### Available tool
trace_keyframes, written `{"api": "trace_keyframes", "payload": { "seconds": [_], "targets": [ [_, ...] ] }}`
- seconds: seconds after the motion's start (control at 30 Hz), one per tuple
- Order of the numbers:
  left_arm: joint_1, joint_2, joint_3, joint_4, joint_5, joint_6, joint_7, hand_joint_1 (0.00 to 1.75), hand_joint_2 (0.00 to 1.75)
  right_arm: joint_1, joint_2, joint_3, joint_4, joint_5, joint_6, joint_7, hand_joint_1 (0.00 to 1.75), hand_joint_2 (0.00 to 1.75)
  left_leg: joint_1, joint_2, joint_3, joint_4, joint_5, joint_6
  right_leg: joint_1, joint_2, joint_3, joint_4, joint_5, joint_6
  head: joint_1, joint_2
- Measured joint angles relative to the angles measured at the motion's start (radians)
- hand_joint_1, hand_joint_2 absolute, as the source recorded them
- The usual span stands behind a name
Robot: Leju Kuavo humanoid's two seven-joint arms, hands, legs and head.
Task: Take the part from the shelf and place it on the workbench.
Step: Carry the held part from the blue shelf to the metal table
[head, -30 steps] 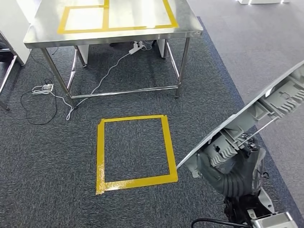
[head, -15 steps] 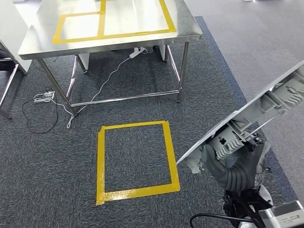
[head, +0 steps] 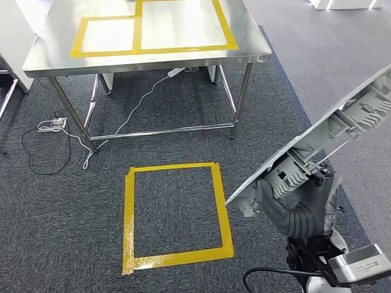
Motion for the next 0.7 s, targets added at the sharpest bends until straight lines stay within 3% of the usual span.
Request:
{"api": "trace_keyframes", "payload": {
  "seconds": [0.03, 0.07, 0.17, 0.23, 0.3, 0.37, 0.43, 0.5, 0.53, 0.57, 0.6, 0.67, 0.7],
  "targets": [
    [0.000, 0.000, -0.001, 0.000, 0.000, 0.000, 0.000, 0.00, 1.75, 0.000, 0.000, -0.001, 0.003, 0.000, -0.001, 0.001, 1.75, 1.75, -0.002, -0.001, 0.010, 0.000, -0.008, 0.001, 0.001, 0.000, -0.023, 0.008, -0.011, -0.001, 0.000, 0.000],
    [0.001, 0.000, -0.002, 0.000, 0.000, 0.000, 0.000, 0.00, 1.75, -0.001, 0.000, -0.001, 0.005, 0.001, -0.001, 0.003, 1.75, 1.75, -0.004, -0.002, 0.022, 0.000, -0.017, 0.001, 0.002, 0.000, -0.030, -0.014, 0.001, -0.004, 0.000, 0.000],
    [0.002, -0.001, -0.005, 0.000, 0.000, 0.000, 0.000, 0.00, 1.75, -0.004, 0.000, -0.001, 0.008, 0.002, -0.001, 0.006, 1.75, 1.75, -0.009, -0.004, 0.057, -0.002, -0.046, -0.004, 0.011, -0.001, 0.005, -0.187, 0.138, -0.026, 0.000, 0.000],
    [0.001, -0.003, -0.005, 0.000, 0.001, 0.000, 0.000, 0.00, 1.75, -0.006, 0.001, -0.002, 0.011, 0.001, -0.002, 0.004, 1.75, 1.75, -0.011, -0.005, 0.068, -0.002, -0.059, -0.014, 0.017, 0.000, 0.026, -0.251, 0.187, -0.037, 0.000, 0.000],
    [-0.002, -0.001, -0.006, 0.000, 0.002, 0.000, 0.000, 0.00, 1.75, -0.011, 0.002, -0.002, 0.014, -0.001, -0.002, 0.004, 1.75, 1.75, -0.013, -0.005, 0.074, 0.003, -0.059, -0.026, 0.015, 0.001, 0.042, -0.262, 0.188, -0.043, 0.001, 0.000],
    [-0.004, -0.001, -0.007, 0.000, 0.003, 0.000, -0.001, 0.00, 1.75, -0.020, 0.005, -0.003, 0.015, 0.000, 0.000, 0.010, 1.75, 1.75, -0.013, -0.003, 0.054, 0.052, -0.051, -0.036, 0.008, 0.000, 0.065, -0.275, 0.188, -0.051, -0.003, 0.000],
    [-0.006, -0.001, -0.008, 0.000, 0.003, 0.000, -0.001, 0.00, 1.75, -0.029, 0.009, -0.004, 0.016, 0.001, 0.002, 0.014, 1.75, 1.75, -0.009, -0.002, -0.008, 0.160, -0.074, -0.047, 0.005, -0.002, 0.084, -0.282, 0.179, -0.056, -0.008, 0.000],
    [-0.005, 0.002, -0.008, 0.000, 0.003, 0.000, -0.001, 0.00, 1.75, -0.033, 0.012, -0.004, 0.018, 0.001, 0.002, 0.015, 1.75, 1.75, -0.003, -0.002, -0.078, 0.253, -0.133, -0.056, 0.004, -0.002, 0.098, -0.283, 0.166, -0.058, -0.008, 0.000],
    [-0.003, 0.003, -0.009, 0.000, 0.003, 0.000, -0.001, 0.00, 1.75, -0.033, 0.012, -0.004, 0.020, 0.001, 0.002, 0.016, 1.75, 1.75, -0.001, -0.002, -0.098, 0.266, -0.150, -0.059, 0.004, -0.001, 0.107, -0.283, 0.158, -0.058, -0.009, 0.000],
    [-0.002, 0.003, -0.009, 0.000, 0.003, 0.000, -0.001, 0.00, 1.75, -0.033, 0.013, -0.003, 0.021, 0.001, 0.002, 0.016, 1.75, 1.75, 0.000, -0.001, -0.105, 0.252, -0.147, -0.059, 0.004, 0.000, 0.117, -0.283, 0.150, -0.057, -0.009, 0.000],
    [-0.002, 0.004, -0.009, 0.000, 0.003, 0.000, -0.001, 0.00, 1.75, -0.034, 0.013, -0.003, 0.022, 0.001, 0.002, 0.016, 1.75, 1.75, 0.001, -0.001, -0.097, 0.208, -0.118, -0.059, 0.004, 0.000, 0.129, -0.283, 0.142, -0.055, -0.009, 0.000],
    [0.000, 0.005, -0.010, 0.000, 0.003, 0.000, -0.001, 0.00, 1.75, -0.035, 0.015, -0.003, 0.023, 0.001, 0.002, 0.015, 1.75, 1.75, 0.000, -0.001, -0.065, 0.084, -0.021, -0.053, 0.005, 0.000, 0.149, -0.282, 0.125, -0.049, -0.009, 0.000],
    [0.000, 0.006, -0.010, 0.000, 0.004, 0.000, -0.001, 0.00, 1.75, -0.036, 0.016, -0.003, 0.024, 0.001, 0.002, 0.014, 1.75, 1.75, -0.002, 0.000, -0.052, 0.038, 0.009, -0.048, 0.007, 0.001, 0.155, -0.281, 0.117, -0.044, -0.009, 0.000]
  ]
}}
